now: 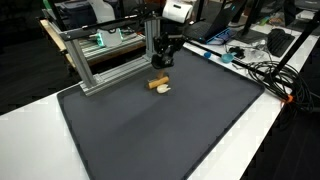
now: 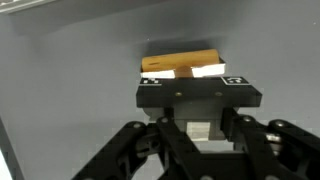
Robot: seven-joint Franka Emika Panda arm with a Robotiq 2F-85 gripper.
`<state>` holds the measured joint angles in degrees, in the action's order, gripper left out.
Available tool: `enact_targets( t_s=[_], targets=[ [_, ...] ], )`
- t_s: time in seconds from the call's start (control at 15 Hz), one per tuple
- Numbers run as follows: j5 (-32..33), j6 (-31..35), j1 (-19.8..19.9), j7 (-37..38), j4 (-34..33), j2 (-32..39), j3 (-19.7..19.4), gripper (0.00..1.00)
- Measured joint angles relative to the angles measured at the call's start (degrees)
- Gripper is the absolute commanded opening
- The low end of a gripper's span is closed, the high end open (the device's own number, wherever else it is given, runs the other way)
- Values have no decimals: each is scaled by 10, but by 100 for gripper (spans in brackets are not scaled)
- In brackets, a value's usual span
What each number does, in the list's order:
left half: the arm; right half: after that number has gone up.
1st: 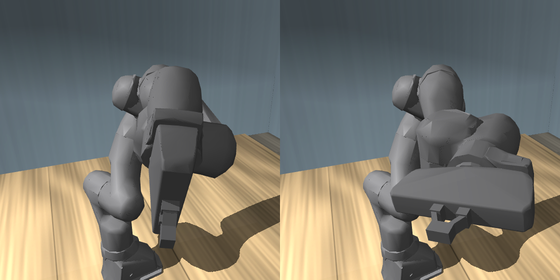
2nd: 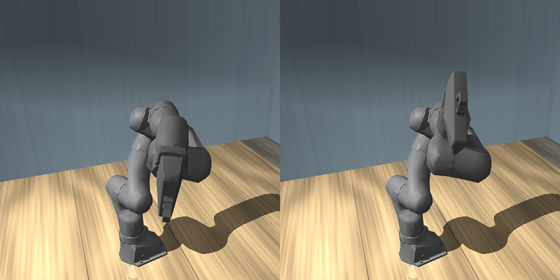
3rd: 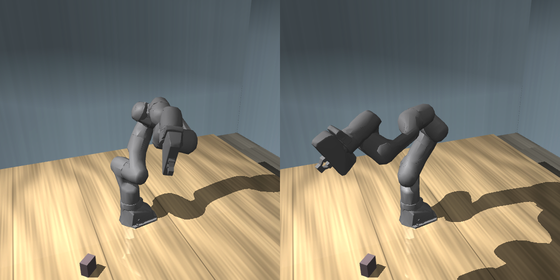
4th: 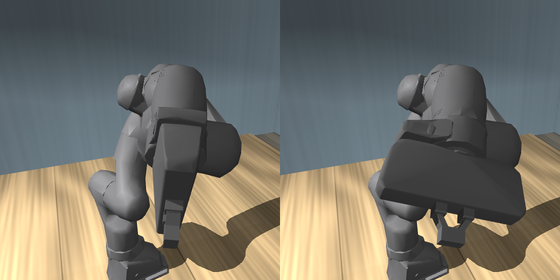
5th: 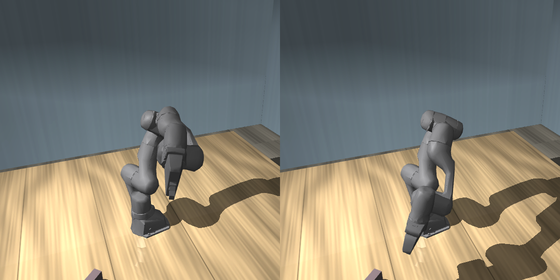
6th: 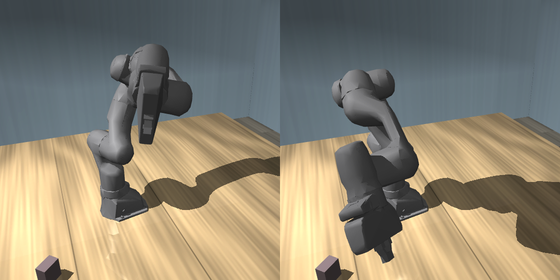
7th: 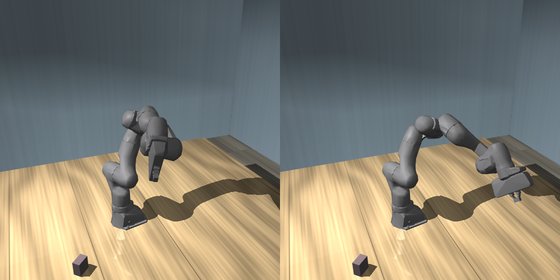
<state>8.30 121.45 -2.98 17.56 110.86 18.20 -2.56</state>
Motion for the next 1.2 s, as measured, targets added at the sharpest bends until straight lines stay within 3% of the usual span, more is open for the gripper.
enact_targets(
  t_s=[0.53, 0.6, 0.67, 0.73, 1.2],
  targets=[
    [-51, -54, 6, -62, -7, -46, 6, 22],
    [-59, -64, 6, -68, -7, -59, 7, 47],
    [-60, -68, 6, -68, -6, -66, 7, 47],
    [-59, -68, 6, -68, -6, -66, 7, 22],
    [-59, -8, 6, -57, -9, -26, 6, 22]
  ],
)
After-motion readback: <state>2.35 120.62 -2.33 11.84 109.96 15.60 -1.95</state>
